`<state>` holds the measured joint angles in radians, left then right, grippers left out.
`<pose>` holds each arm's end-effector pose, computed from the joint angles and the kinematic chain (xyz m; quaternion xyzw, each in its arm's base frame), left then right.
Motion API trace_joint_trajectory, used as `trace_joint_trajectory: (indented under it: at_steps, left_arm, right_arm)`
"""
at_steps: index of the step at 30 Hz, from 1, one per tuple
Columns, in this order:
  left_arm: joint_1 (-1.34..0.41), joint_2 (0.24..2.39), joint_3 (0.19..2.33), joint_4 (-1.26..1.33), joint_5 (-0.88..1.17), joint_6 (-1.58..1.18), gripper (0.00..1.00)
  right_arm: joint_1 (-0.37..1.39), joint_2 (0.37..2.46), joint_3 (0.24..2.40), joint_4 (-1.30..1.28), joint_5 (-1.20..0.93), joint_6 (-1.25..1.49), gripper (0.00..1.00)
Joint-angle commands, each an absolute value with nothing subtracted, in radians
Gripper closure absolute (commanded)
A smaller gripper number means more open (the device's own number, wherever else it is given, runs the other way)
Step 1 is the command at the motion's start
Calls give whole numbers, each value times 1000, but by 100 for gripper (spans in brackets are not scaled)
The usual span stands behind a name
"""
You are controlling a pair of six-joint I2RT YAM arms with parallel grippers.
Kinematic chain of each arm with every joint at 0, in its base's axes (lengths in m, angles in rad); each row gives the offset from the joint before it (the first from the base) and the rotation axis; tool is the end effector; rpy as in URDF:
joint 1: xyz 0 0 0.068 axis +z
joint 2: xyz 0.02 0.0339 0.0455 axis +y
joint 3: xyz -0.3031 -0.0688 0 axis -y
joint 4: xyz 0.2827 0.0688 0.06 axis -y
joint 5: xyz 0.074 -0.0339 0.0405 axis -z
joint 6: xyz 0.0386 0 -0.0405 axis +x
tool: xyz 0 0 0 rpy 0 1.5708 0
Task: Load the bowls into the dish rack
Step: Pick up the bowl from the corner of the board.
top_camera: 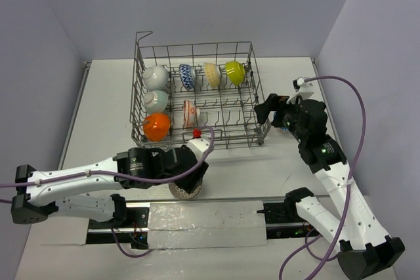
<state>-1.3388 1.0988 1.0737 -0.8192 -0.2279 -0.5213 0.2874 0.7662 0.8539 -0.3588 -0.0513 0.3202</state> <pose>0.0638 -0.2320 0.3529 0.3320 0.8682 -0.2195 0.2962 0.1782 0.0547 0.3781 -0.0025 0.7961 0.2004 0.5711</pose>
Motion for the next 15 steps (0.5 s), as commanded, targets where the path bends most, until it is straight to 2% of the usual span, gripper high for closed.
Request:
trace_joint_trajectory:
  at_steps: [1, 6, 15]
  left_arm:
    - [-1397, 1133, 1109, -873, -320, -593, 44]
    - [-1477, 1251, 1117, -982, -408, -724, 43]
    - [-1577, 1344, 1100, -979, -446, -847, 43]
  right_arm:
    - [285, 732, 844, -327, -37, 314, 4]
    - [285, 727, 844, -330, -41, 316, 4]
    - [285, 710, 841, -336, -32, 319, 4]
